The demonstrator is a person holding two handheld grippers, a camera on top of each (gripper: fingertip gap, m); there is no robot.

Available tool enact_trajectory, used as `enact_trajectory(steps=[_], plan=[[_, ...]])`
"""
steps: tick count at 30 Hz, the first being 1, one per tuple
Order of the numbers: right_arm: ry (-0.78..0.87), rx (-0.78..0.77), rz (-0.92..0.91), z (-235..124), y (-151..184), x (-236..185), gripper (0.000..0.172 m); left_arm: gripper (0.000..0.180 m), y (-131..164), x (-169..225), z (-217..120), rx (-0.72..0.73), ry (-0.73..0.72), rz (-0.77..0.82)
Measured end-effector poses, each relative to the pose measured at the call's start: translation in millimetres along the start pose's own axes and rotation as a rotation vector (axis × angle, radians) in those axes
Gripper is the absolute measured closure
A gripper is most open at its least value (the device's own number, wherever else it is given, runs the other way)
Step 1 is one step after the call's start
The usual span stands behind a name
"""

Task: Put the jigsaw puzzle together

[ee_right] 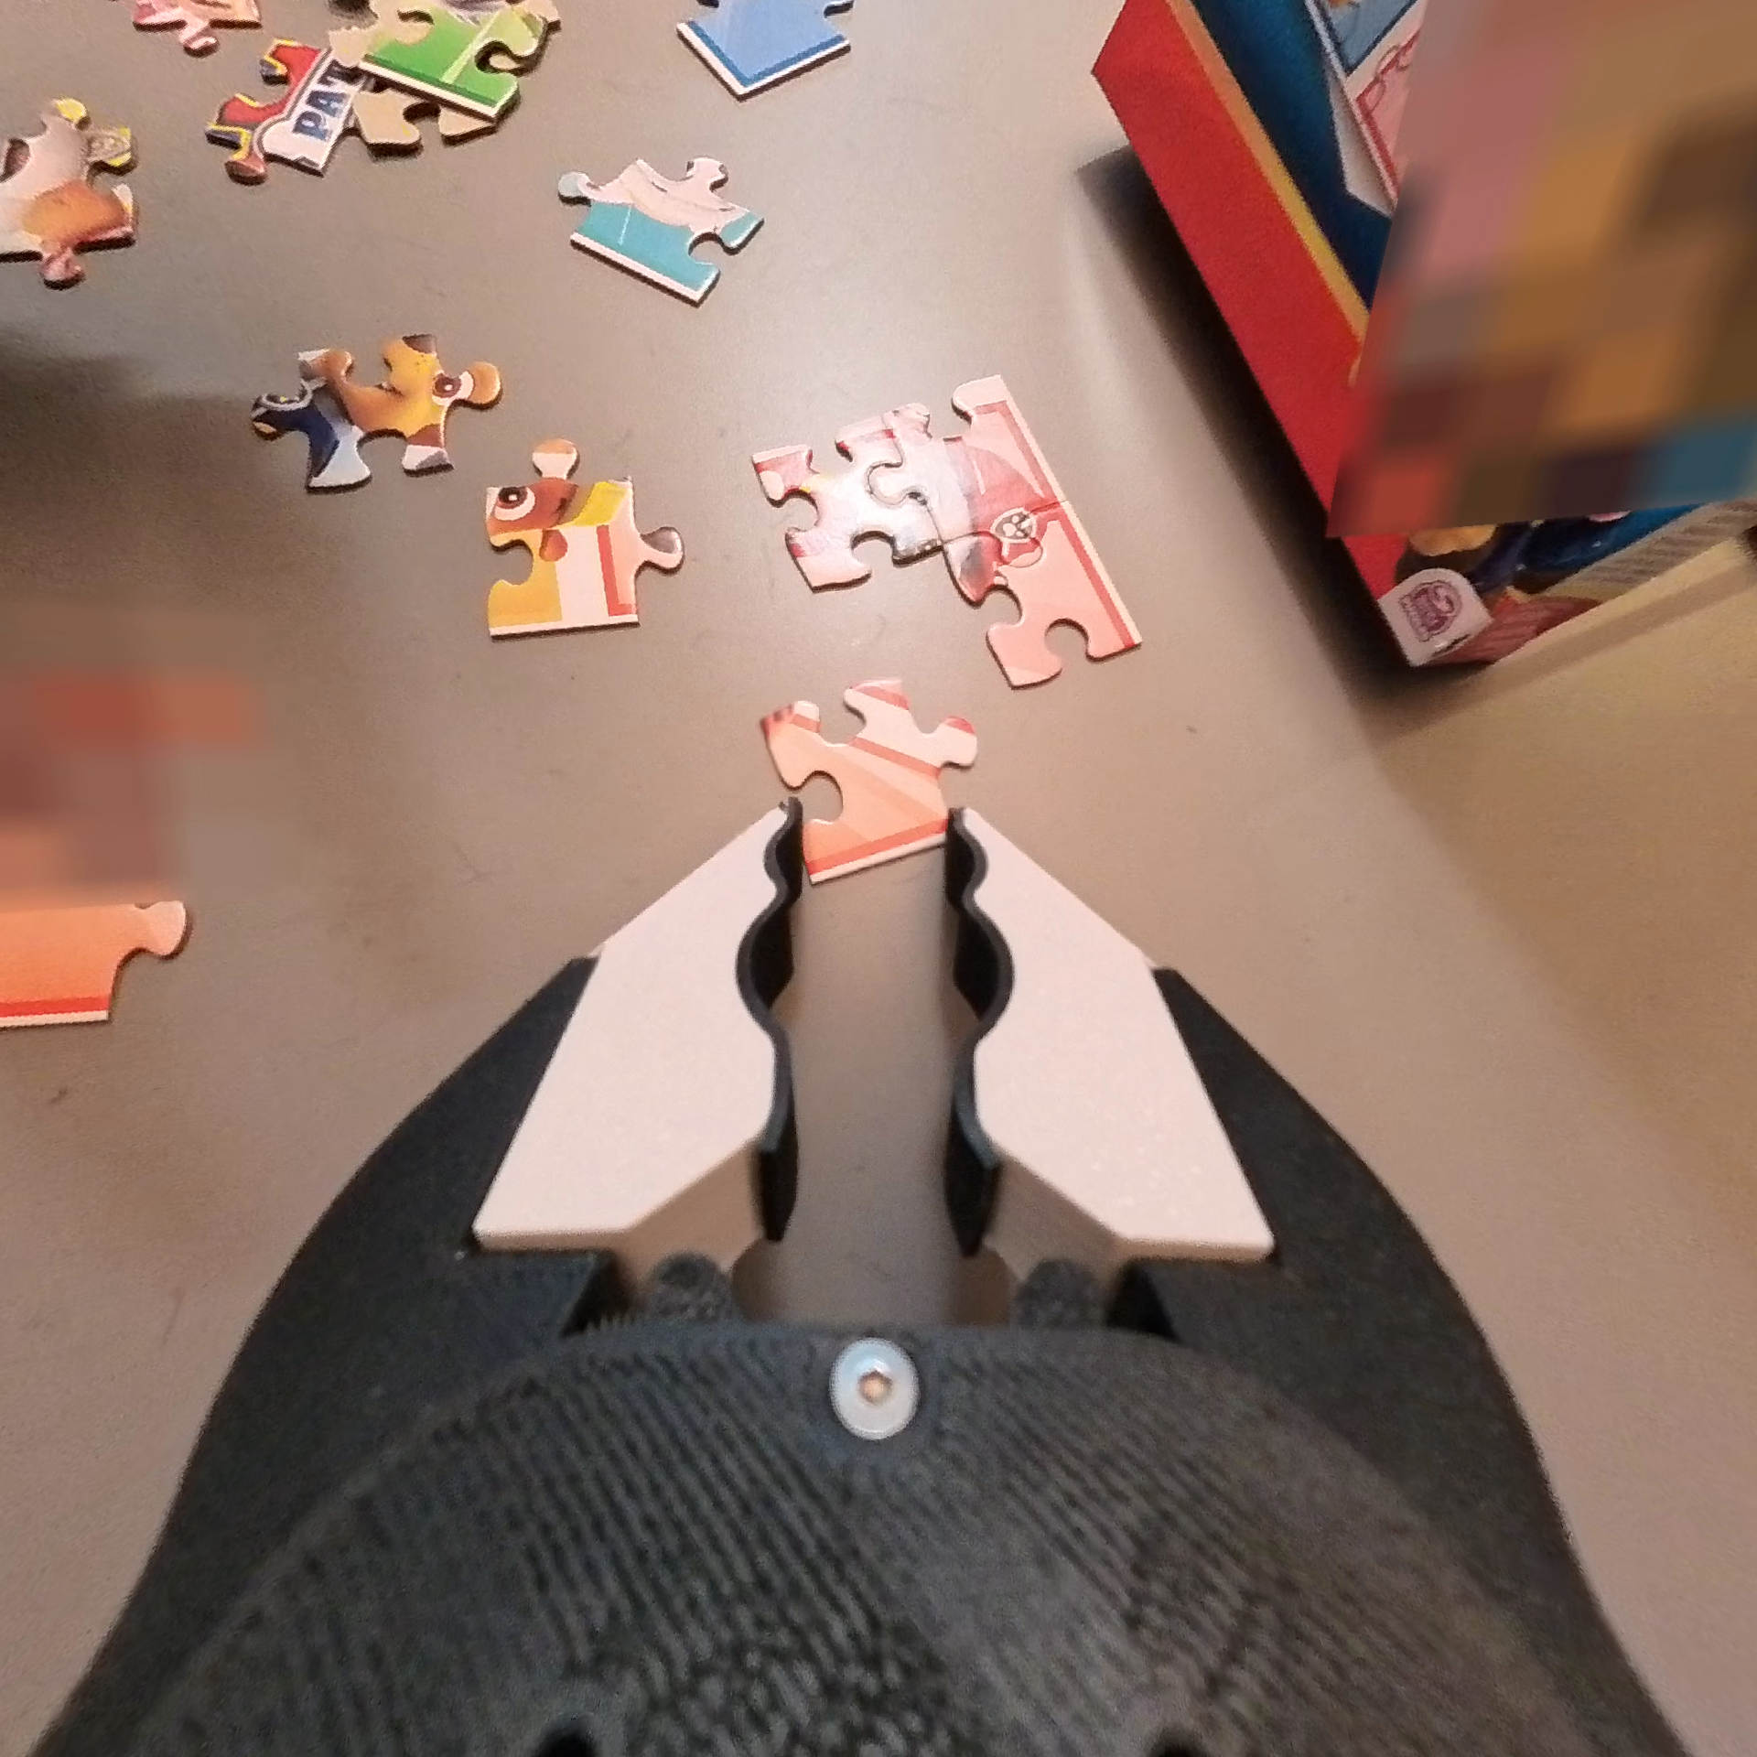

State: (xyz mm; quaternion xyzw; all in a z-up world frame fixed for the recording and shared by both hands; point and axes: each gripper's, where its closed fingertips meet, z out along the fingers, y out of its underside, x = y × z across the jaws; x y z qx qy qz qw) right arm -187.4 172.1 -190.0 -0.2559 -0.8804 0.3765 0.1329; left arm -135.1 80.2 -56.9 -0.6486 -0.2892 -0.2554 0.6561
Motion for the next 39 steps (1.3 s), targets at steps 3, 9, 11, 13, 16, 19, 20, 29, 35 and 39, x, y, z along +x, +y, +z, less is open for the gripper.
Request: enact_trajectory(steps=[3, 9, 11, 13, 16, 19, 20, 29, 35, 39], plan=[[0.049, -0.004, 0.0, -2, 2, 10, 0.148, 0.145, 0, 0, 0, 0.001, 0.001, -0.001], [0.065, 0.002, 0.018, -3, 4, 19, 0.145, 0.144, 1, -2, 1, 0.001, 0.008, -0.009], [0.06, 0.006, 0.028, -3, 4, 19, 0.146, 0.144, 1, -2, 1, 0.0, 0.009, -0.009], [0.067, 0.003, 0.022, -4, 4, 20, 0.146, 0.144, 1, -3, 1, 0.0, 0.009, -0.011], [0.099, -0.012, -0.027, -3, 1, 21, 0.133, 0.145, 1, -5, 0, 0.005, 0.007, -0.016], [0.071, -0.026, -0.036, 2, -3, 18, 0.123, 0.145, 1, -8, 2, 0.008, 0.015, -0.029], [0.059, -0.028, -0.026, 5, -5, 17, 0.121, 0.145, 2, -8, 3, 0.007, 0.023, -0.034], [0.019, -0.015, 0.067, 5, -2, 20, 0.133, 0.145, 3, -9, 6, -0.006, 0.028, -0.032], [0.033, -0.011, 0.081, 4, -2, 21, 0.133, 0.145, 1, -12, 3, 0.01, 0.026, -0.044], [0.051, -0.019, 0.095, 5, -2, 21, 0.134, 0.144, 2, -12, 5, 0.003, 0.03, -0.042]])
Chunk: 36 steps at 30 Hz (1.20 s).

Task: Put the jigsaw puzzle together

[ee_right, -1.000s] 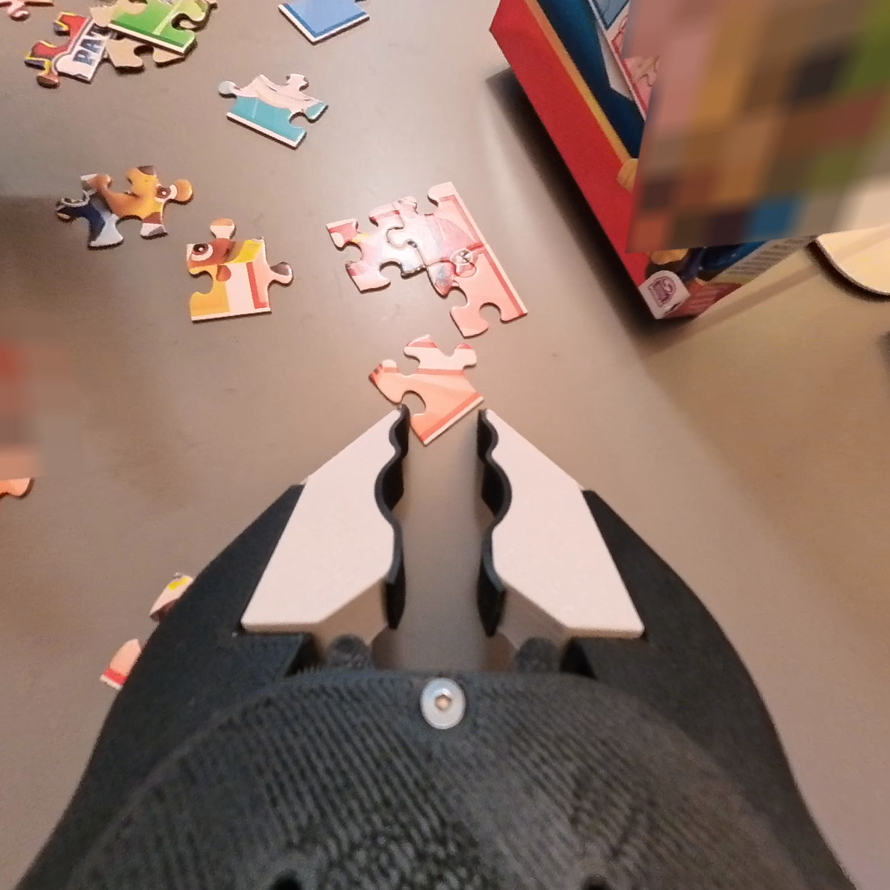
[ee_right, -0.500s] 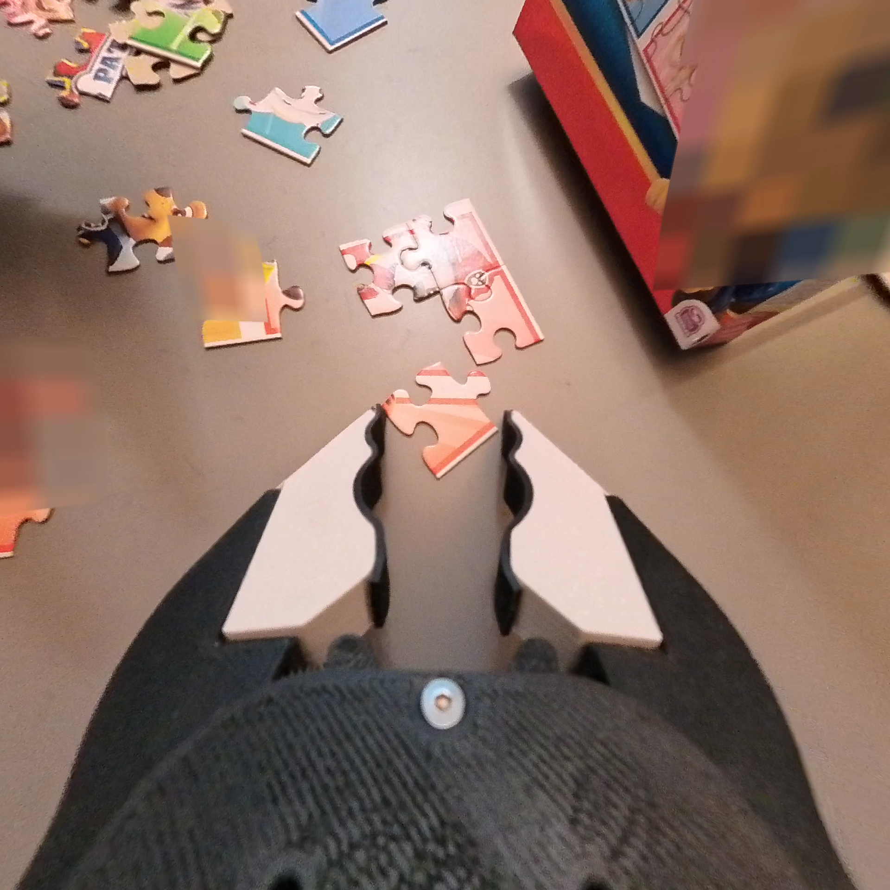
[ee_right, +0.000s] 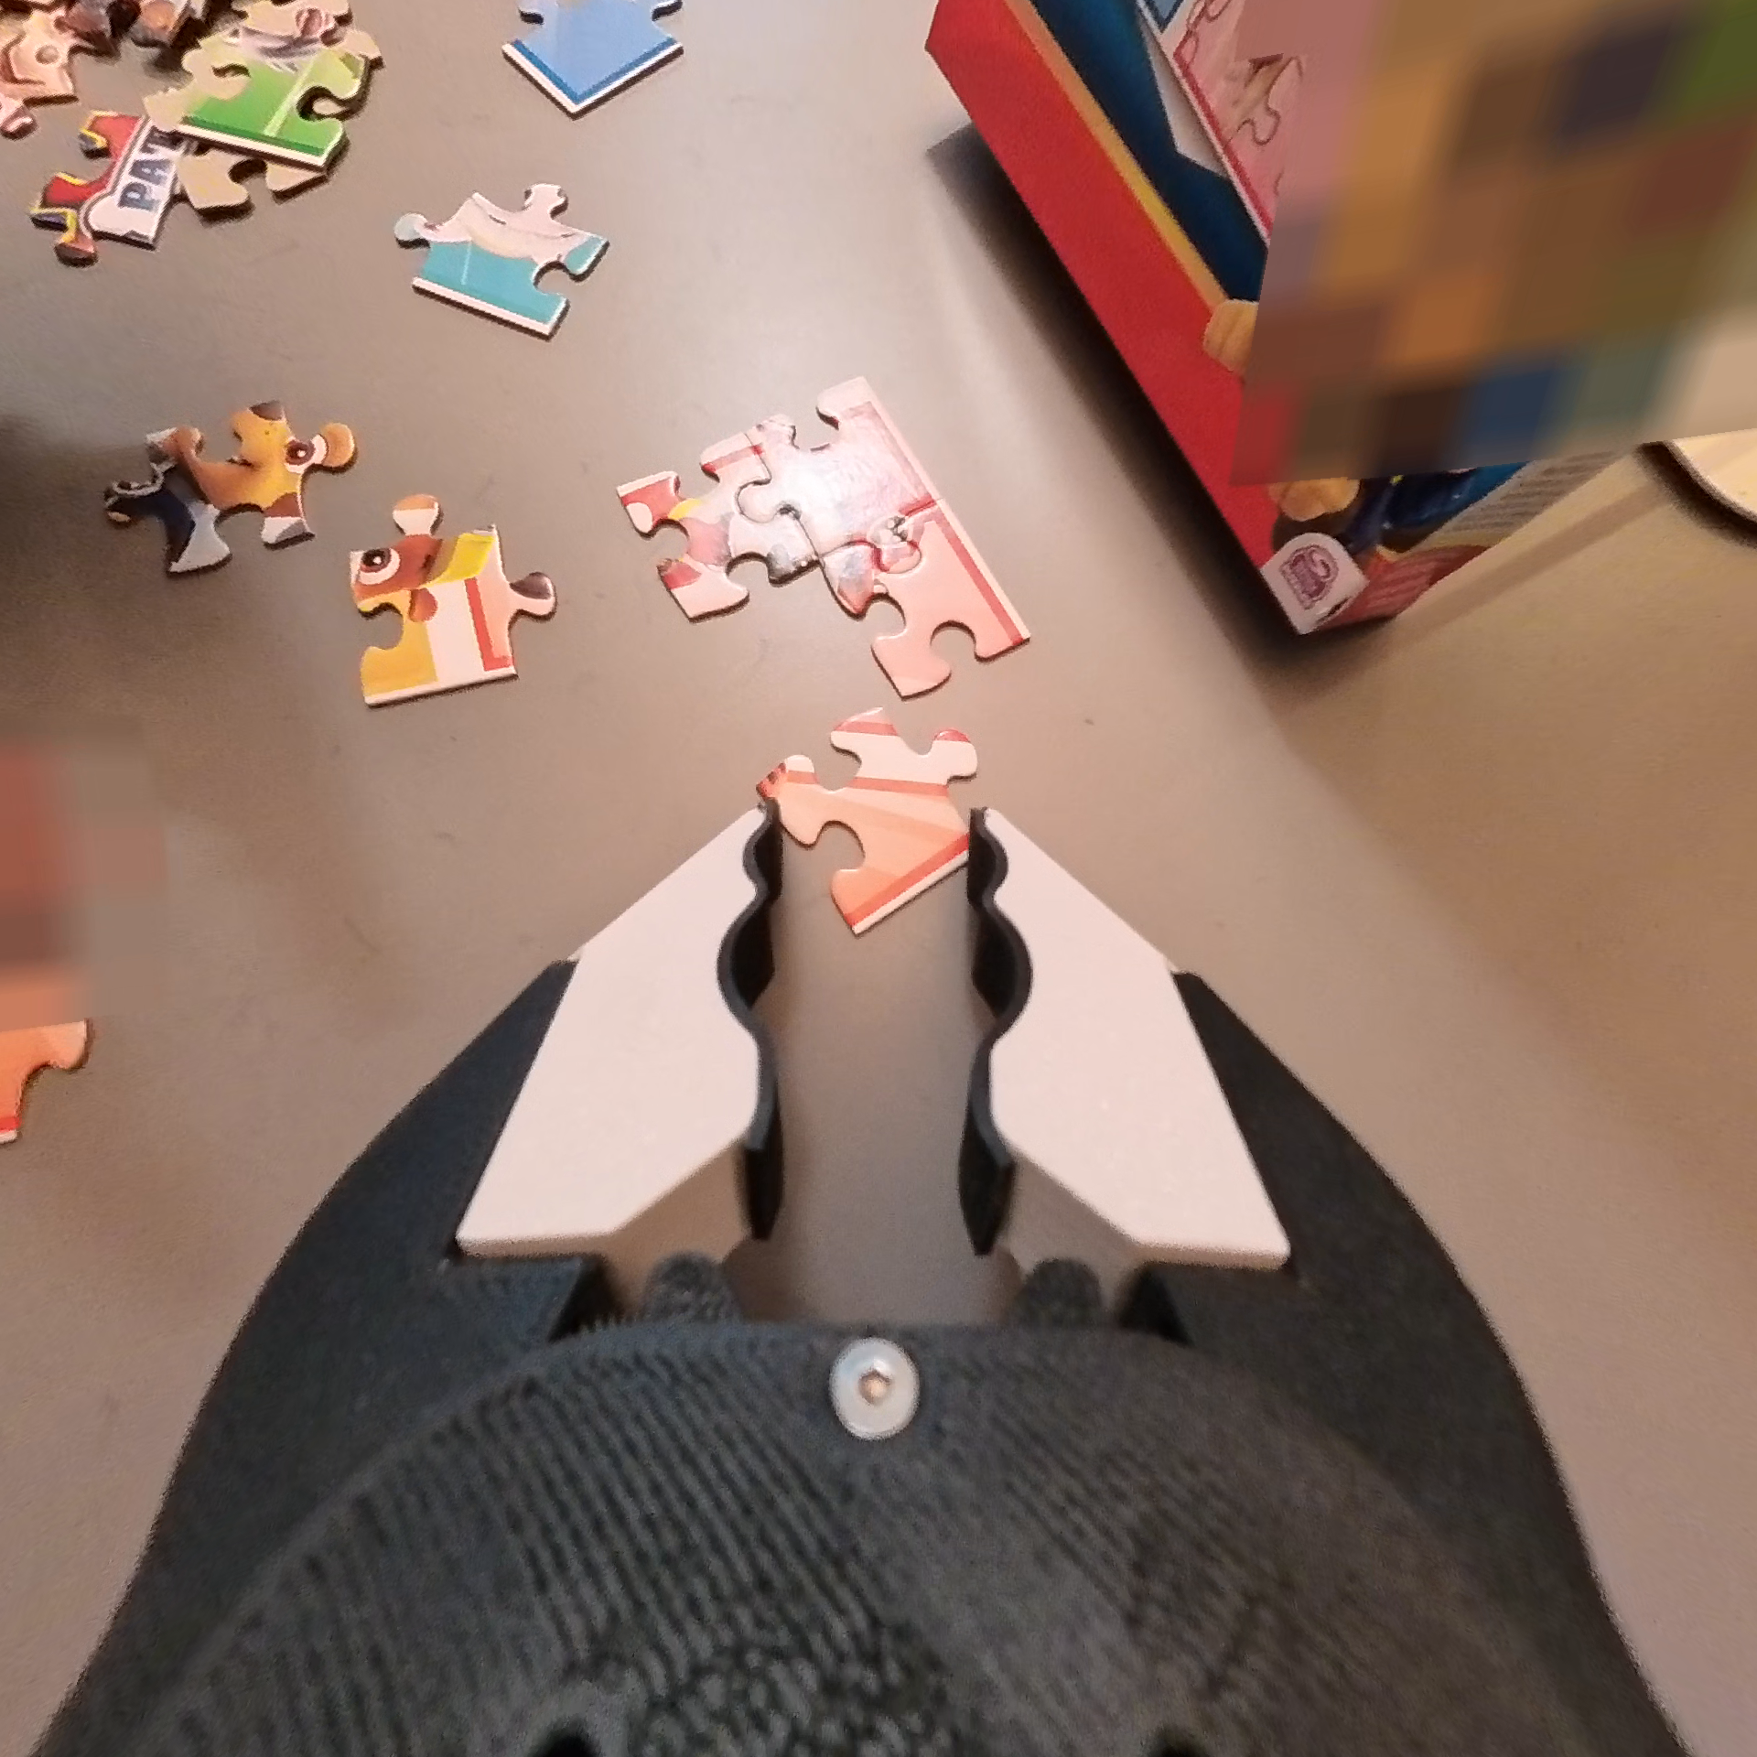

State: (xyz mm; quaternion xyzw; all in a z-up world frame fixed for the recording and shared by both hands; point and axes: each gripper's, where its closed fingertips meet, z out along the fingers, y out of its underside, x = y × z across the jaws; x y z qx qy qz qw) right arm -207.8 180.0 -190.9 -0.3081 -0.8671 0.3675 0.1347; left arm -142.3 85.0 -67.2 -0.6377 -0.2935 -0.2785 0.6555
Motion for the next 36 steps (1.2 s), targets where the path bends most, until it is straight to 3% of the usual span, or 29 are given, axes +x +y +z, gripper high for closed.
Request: enact_trajectory(steps=[16, 23, 31, 36], plan=[[0.04, 0.01, -0.009, -1, -2, -1, 0.132, 0.145, -4, -1, -3, 0.009, -0.017, 0.011], [0.059, 0.188, -0.01, -22, -33, 0, 0.129, 0.144, -13, -2, -16, 0.045, -0.048, 0.035], [0.137, 0.282, 0.006, -45, -38, 17, 0.135, 0.144, -45, -10, -69, 0.149, -0.201, 0.157], [0.062, 0.205, -0.008, -33, -24, 7, 0.13, 0.145, -60, -20, -115, 0.263, -0.272, 0.201]])
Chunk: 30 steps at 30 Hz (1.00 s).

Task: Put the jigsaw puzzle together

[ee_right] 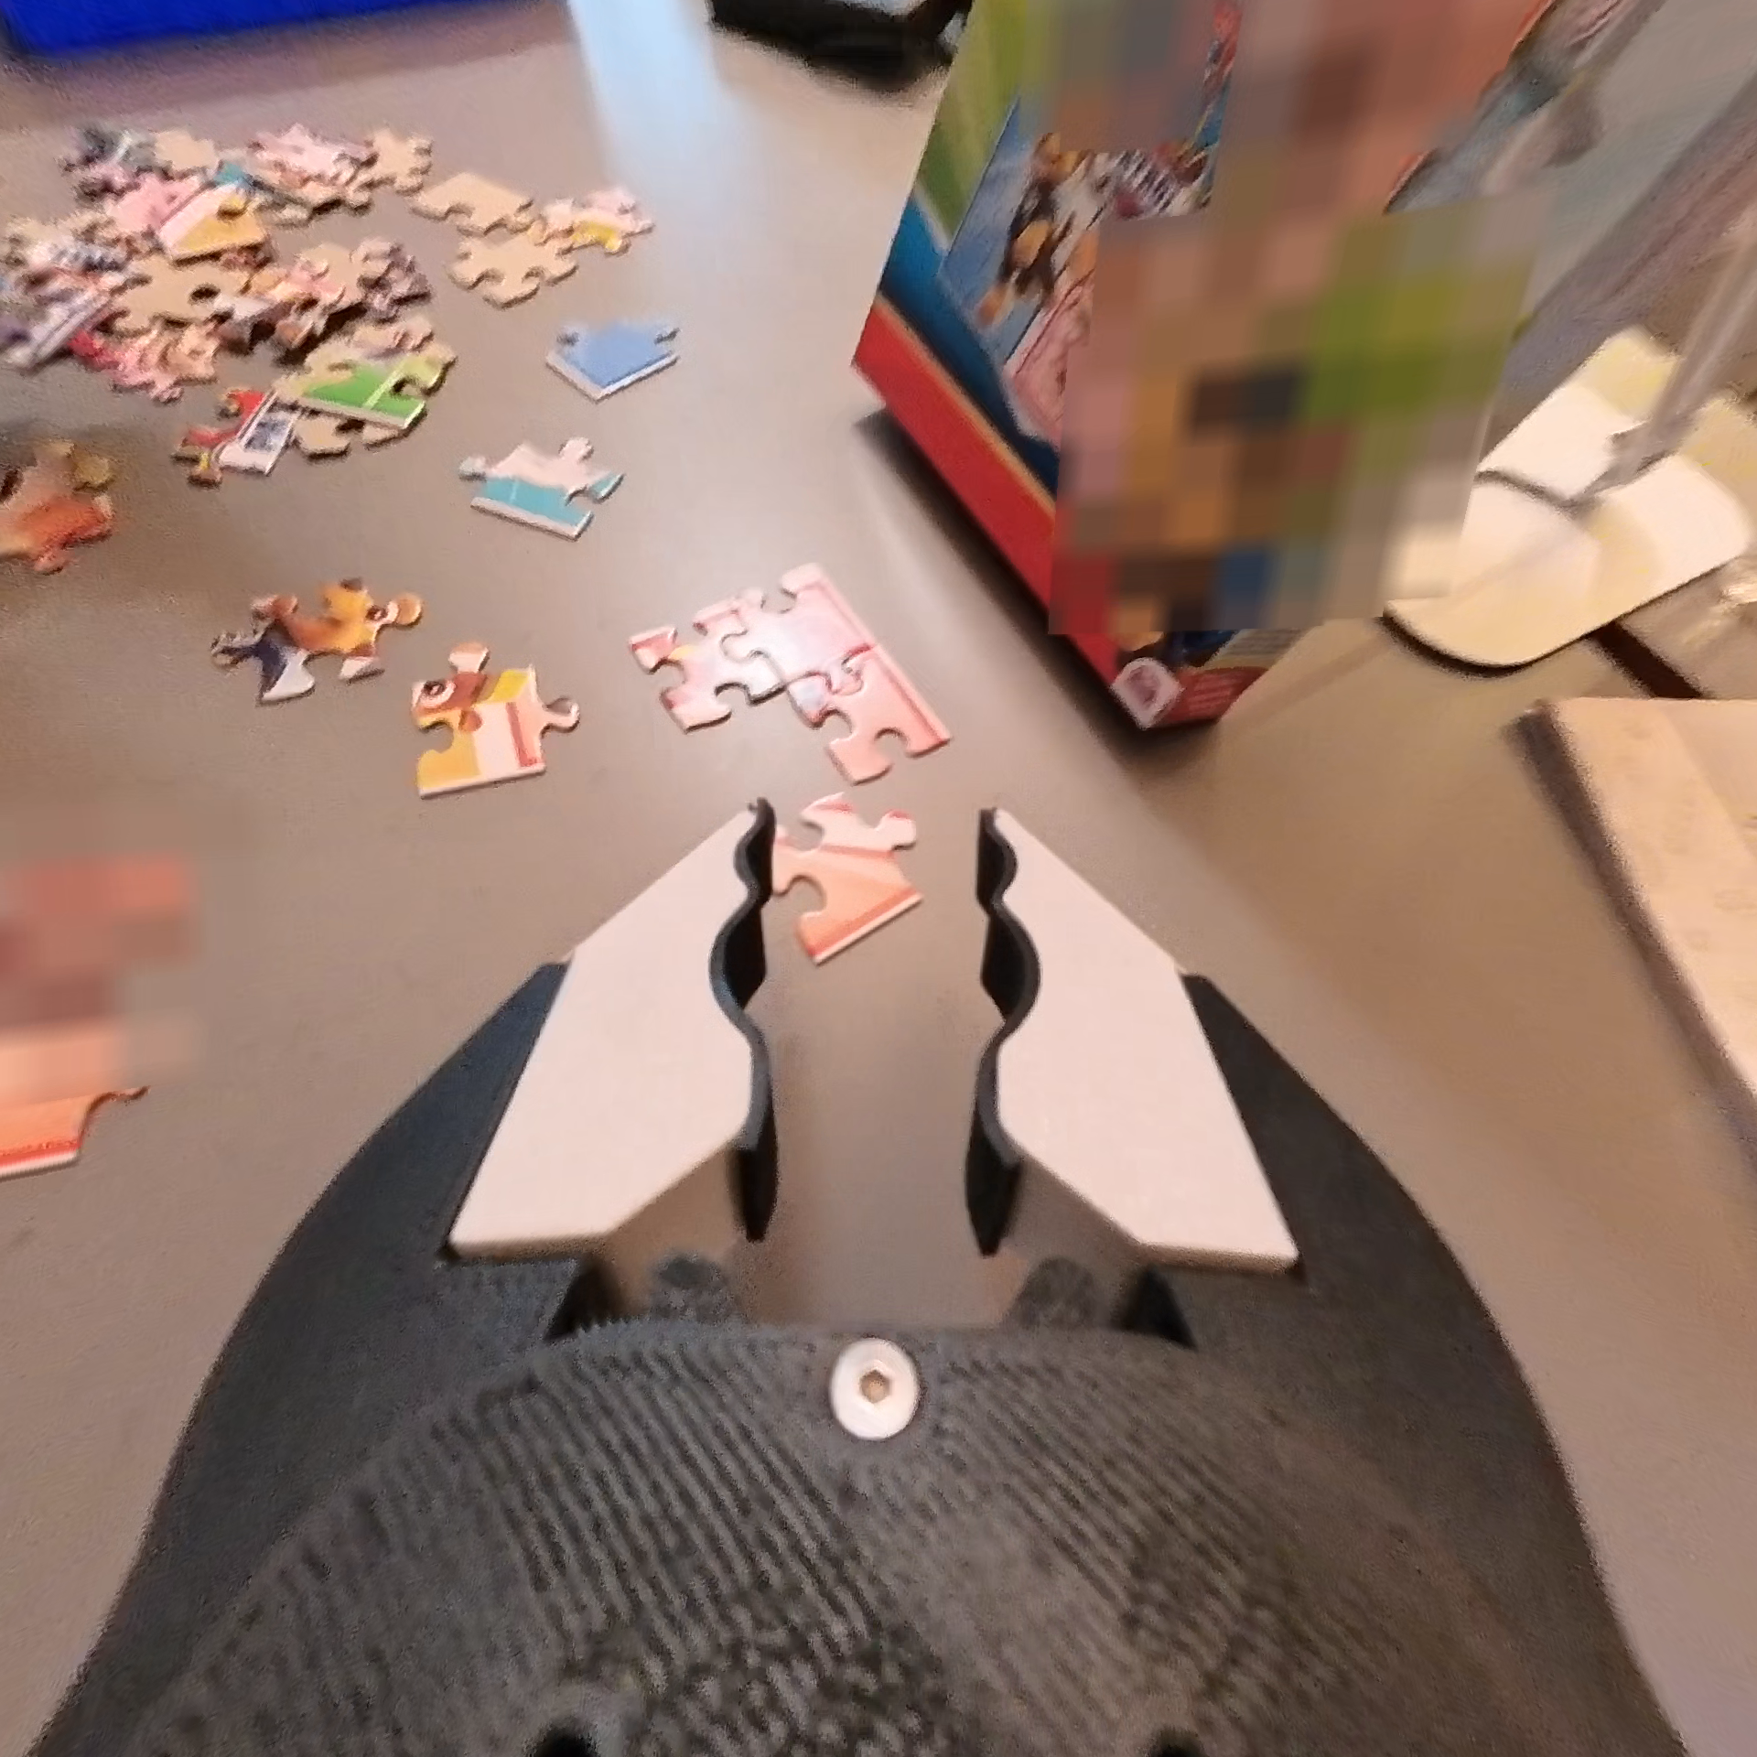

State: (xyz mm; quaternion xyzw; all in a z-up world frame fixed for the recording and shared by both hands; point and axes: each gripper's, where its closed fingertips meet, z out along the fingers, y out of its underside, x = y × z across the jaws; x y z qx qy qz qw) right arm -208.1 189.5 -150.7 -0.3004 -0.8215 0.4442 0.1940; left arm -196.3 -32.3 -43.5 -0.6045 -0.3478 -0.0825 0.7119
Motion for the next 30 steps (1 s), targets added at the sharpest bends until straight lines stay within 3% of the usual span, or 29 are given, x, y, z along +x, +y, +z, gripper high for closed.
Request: enact_trajectory(steps=[5, 9, 11, 30], plan=[[-0.072, -0.121, 0.056, 19, 20, -13, 0.118, 0.148, 0, 4, -20, 0.122, 0.075, 0.033], [-0.036, -0.183, 0.028, 27, 30, -10, 0.122, 0.147, 9, 11, -20, 0.123, 0.122, 0.025], [-0.033, -0.178, 0.024, 29, 29, -10, 0.129, 0.147, 12, 15, -18, 0.105, 0.134, 0.034], [-0.066, -0.175, 0.007, 35, 24, -13, 0.134, 0.147, 6, 21, 0, 0.074, 0.156, 0.06]])
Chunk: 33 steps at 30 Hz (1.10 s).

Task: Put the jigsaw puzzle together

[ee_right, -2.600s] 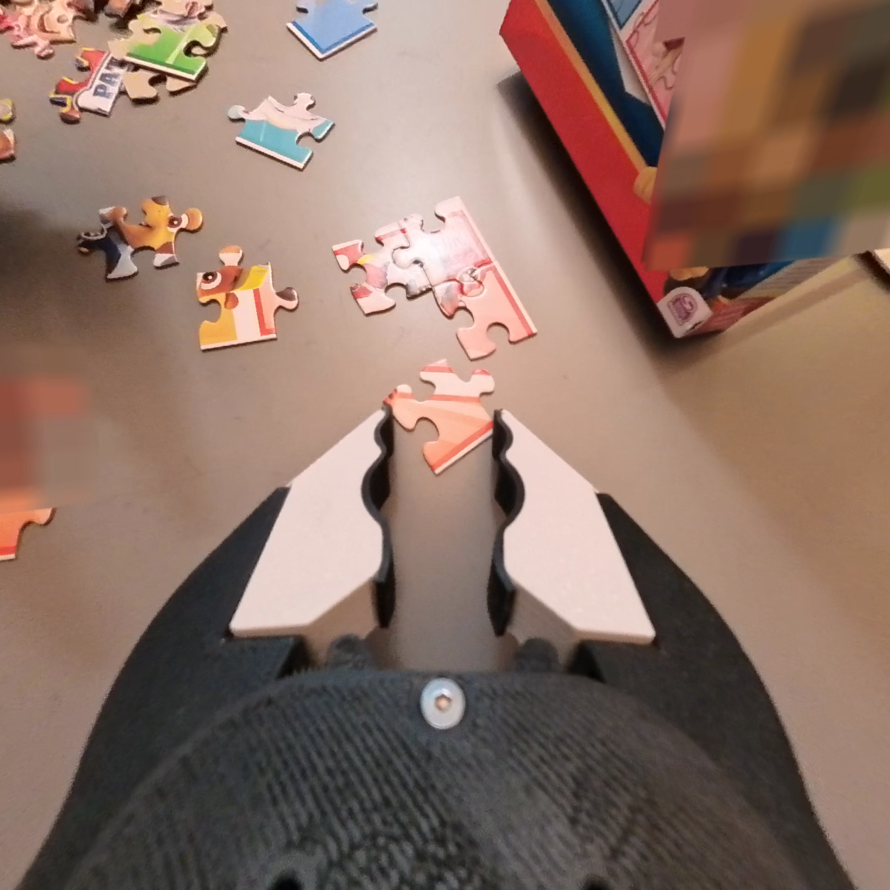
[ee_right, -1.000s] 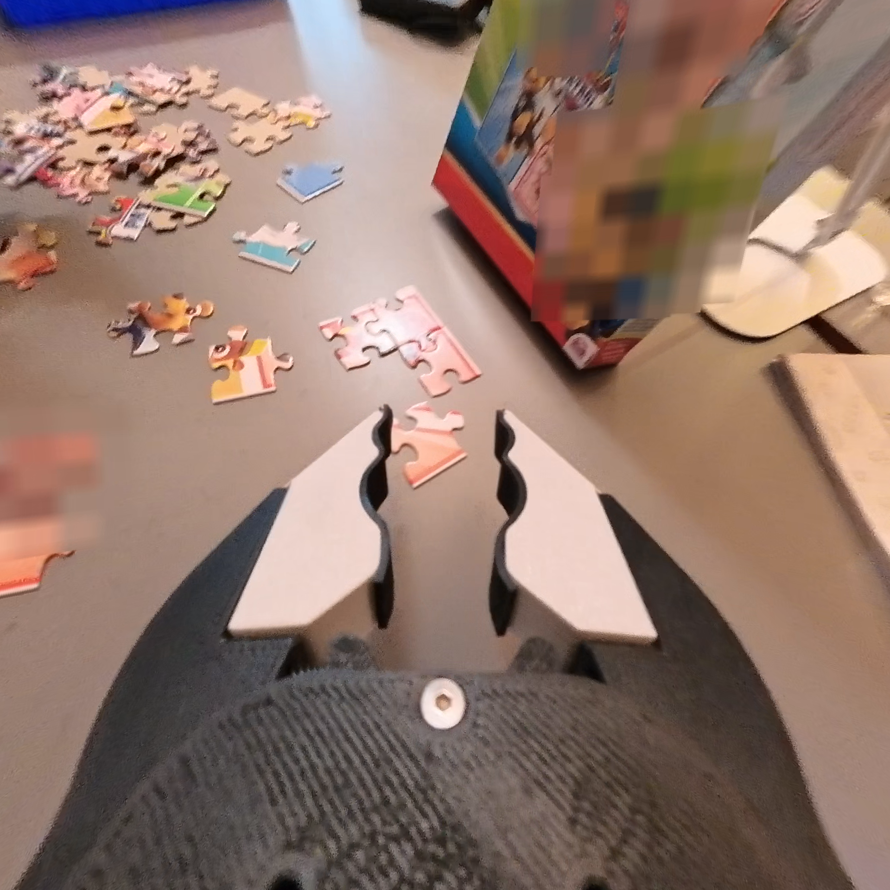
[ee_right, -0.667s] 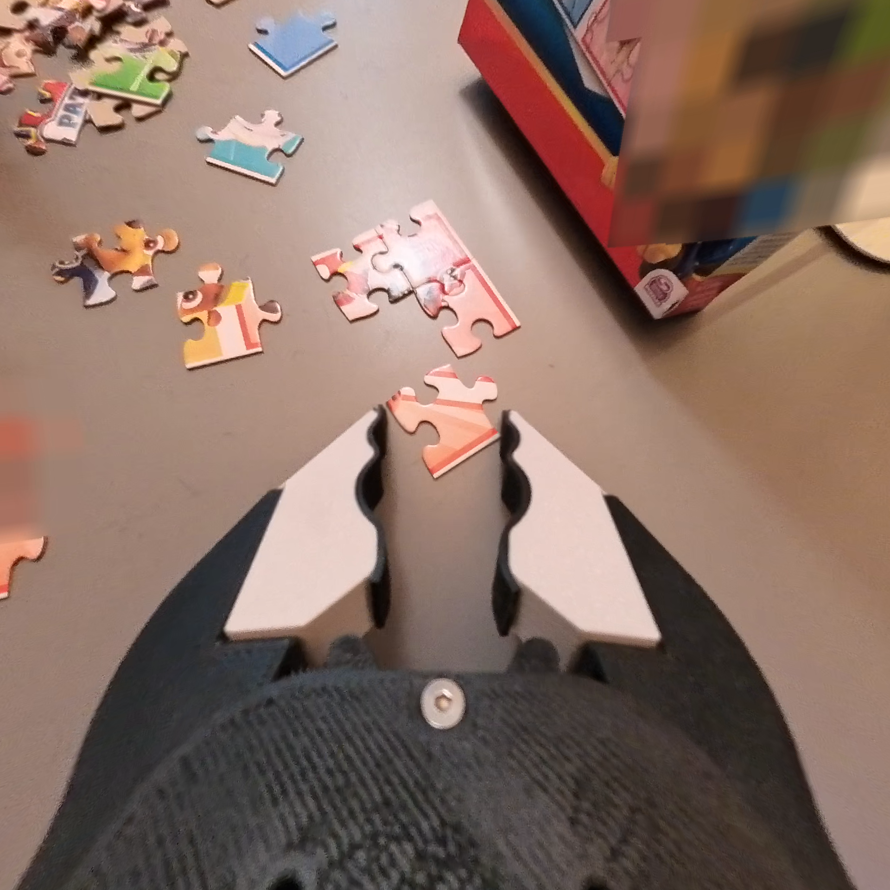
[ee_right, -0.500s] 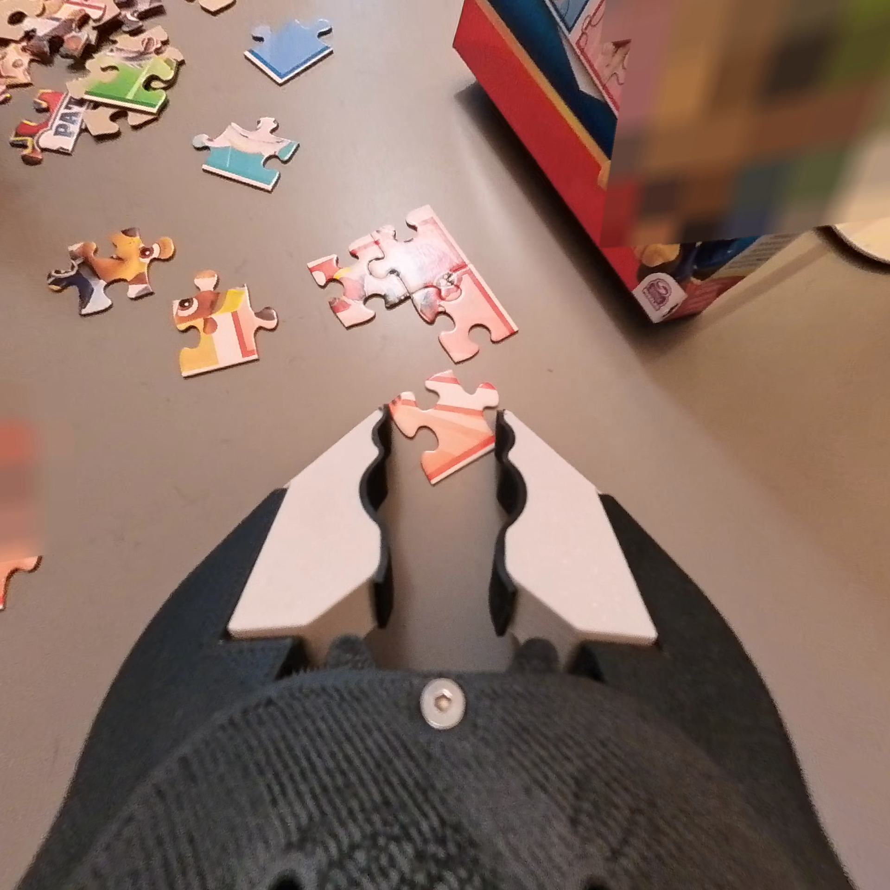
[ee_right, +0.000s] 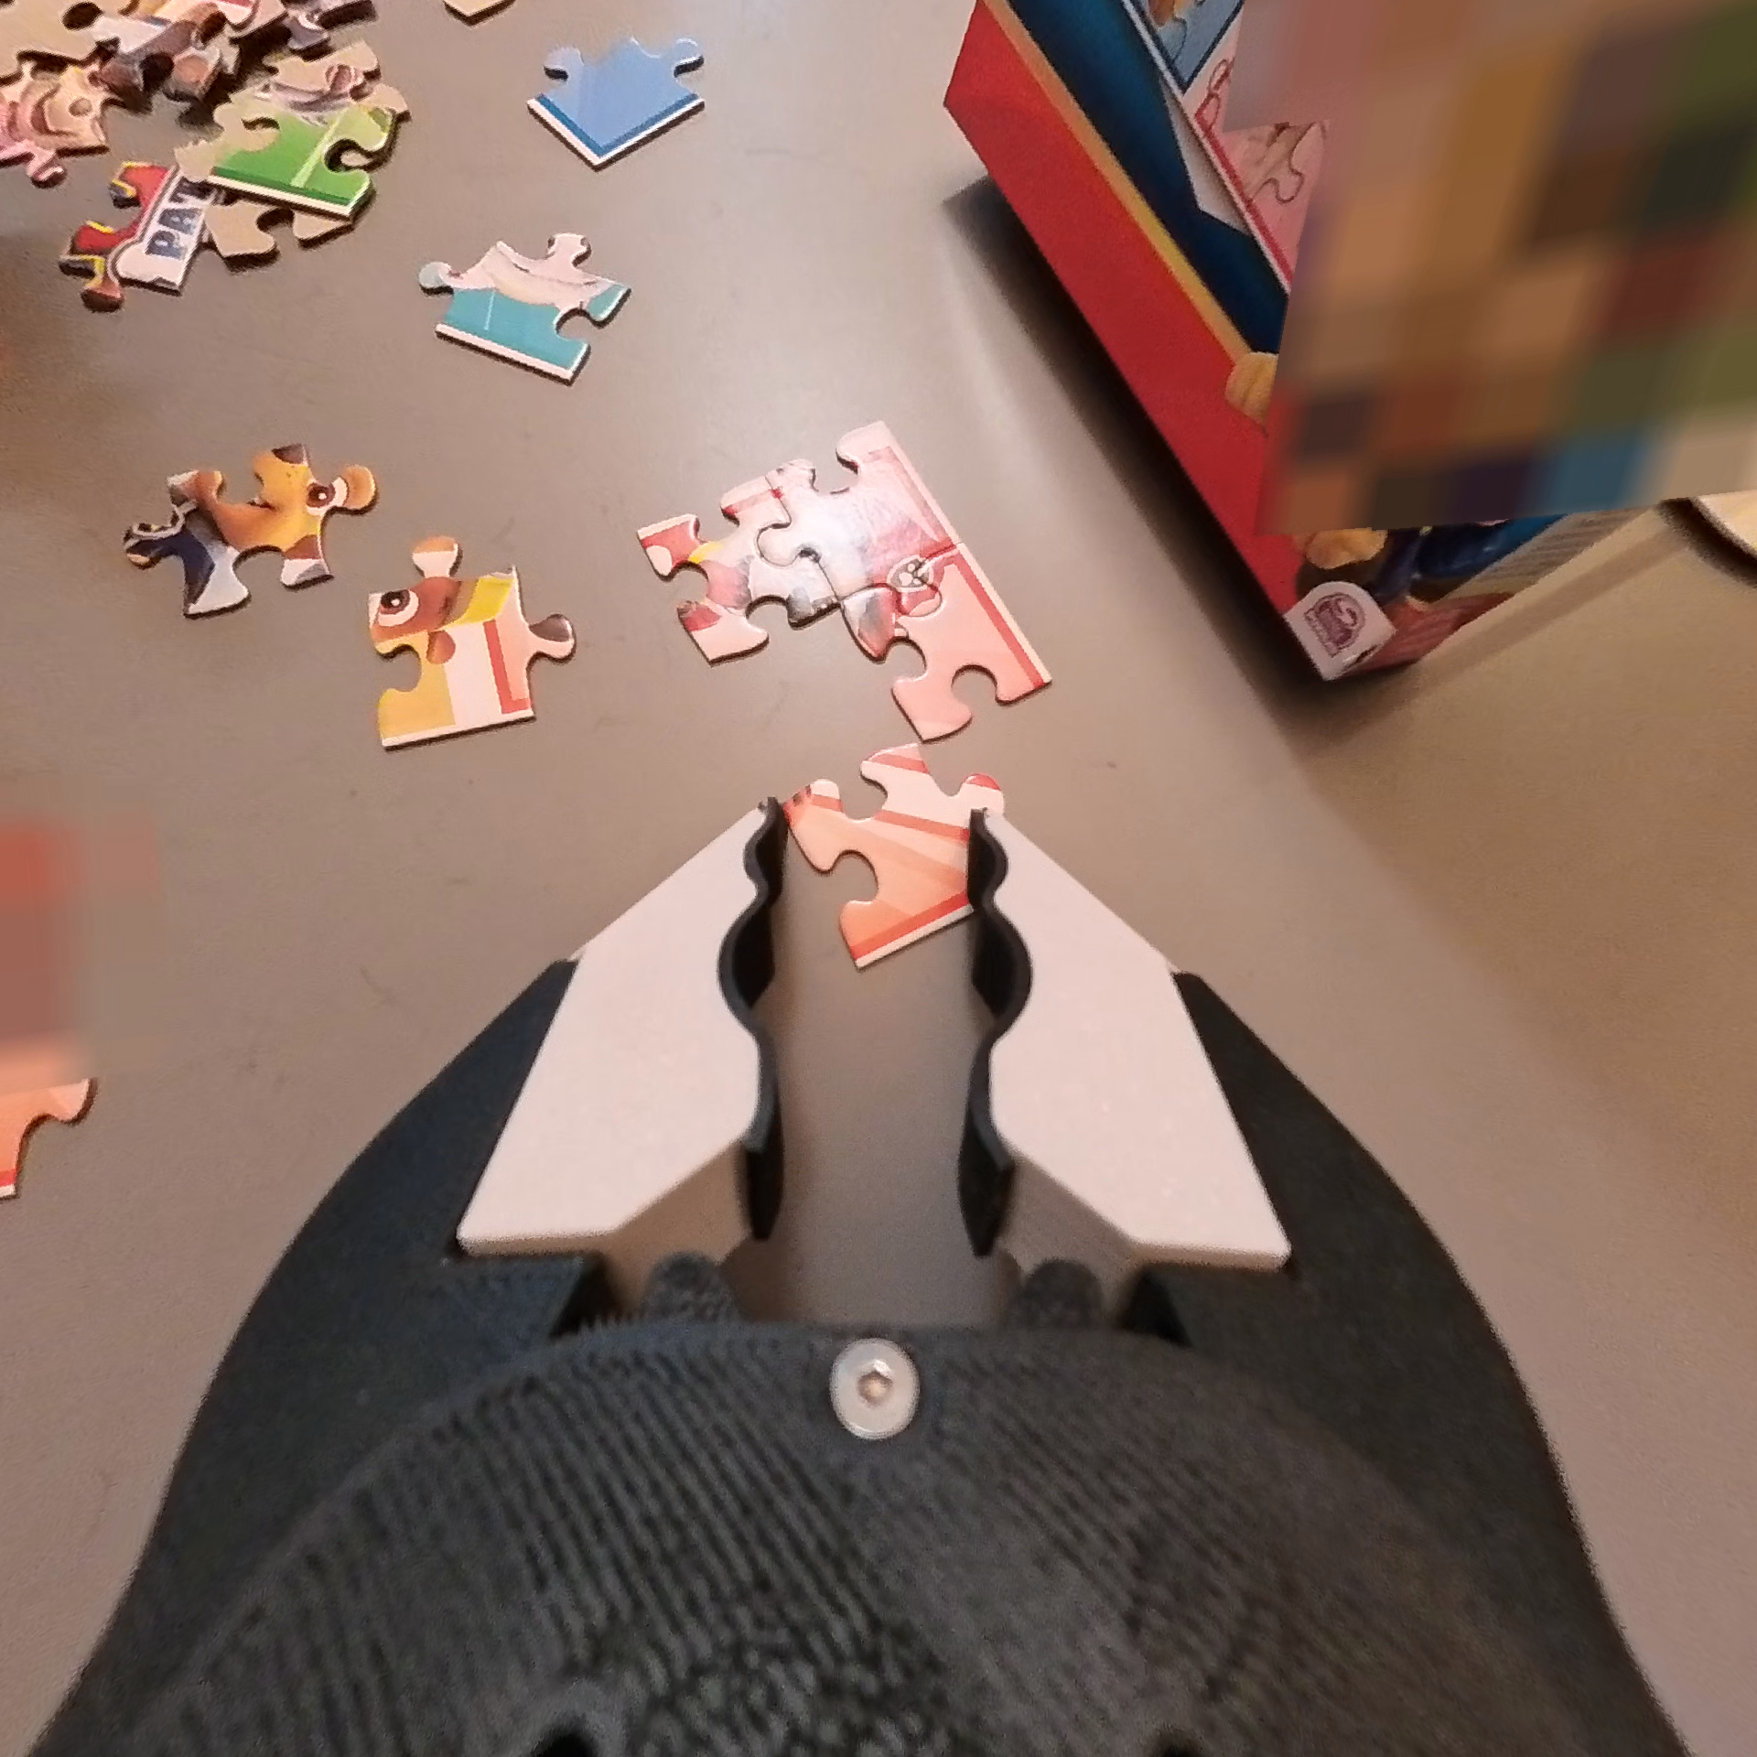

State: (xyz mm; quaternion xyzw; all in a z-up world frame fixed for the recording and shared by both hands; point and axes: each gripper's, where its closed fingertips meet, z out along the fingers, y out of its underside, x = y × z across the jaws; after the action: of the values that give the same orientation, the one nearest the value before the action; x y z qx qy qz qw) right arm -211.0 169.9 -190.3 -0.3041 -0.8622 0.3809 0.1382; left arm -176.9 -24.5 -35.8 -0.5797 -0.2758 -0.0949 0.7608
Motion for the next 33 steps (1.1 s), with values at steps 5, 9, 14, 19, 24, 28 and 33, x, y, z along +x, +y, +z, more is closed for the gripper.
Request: enact_trajectory(steps=[5, 9, 14, 19, 24, 28, 33], plan=[[-0.009, 0.0, -0.004, 0, 0, 0, 0.134, 0.147, 1, 0, 2, -0.007, 0.002, 0.0], [-0.01, -0.002, -0.008, 0, 0, 1, 0.133, 0.147, 2, 1, 2, -0.008, 0.008, -0.003], [0.026, -0.008, -0.043, -1, -2, 1, 0.133, 0.147, 9, 0, 3, -0.02, 0.006, -0.014], [0.079, 0.085, -0.062, -17, -19, -1, 0.131, 0.146, 10, 14, 4, -0.021, 0.018, 0.008], [0.113, 0.263, -0.026, -47, -50, 0, 0.129, 0.146, 6, 34, -4, -0.014, -0.007, 0.063], [0.166, 0.405, 0.004, -77, -70, 4, 0.133, 0.147, 2, 52, -16, 0.013, -0.027, 0.086], [0.199, 0.478, 0.04, -90, -64, 7, 0.142, 0.147, 15, 64, -29, 0.012, -0.091, 0.126]])
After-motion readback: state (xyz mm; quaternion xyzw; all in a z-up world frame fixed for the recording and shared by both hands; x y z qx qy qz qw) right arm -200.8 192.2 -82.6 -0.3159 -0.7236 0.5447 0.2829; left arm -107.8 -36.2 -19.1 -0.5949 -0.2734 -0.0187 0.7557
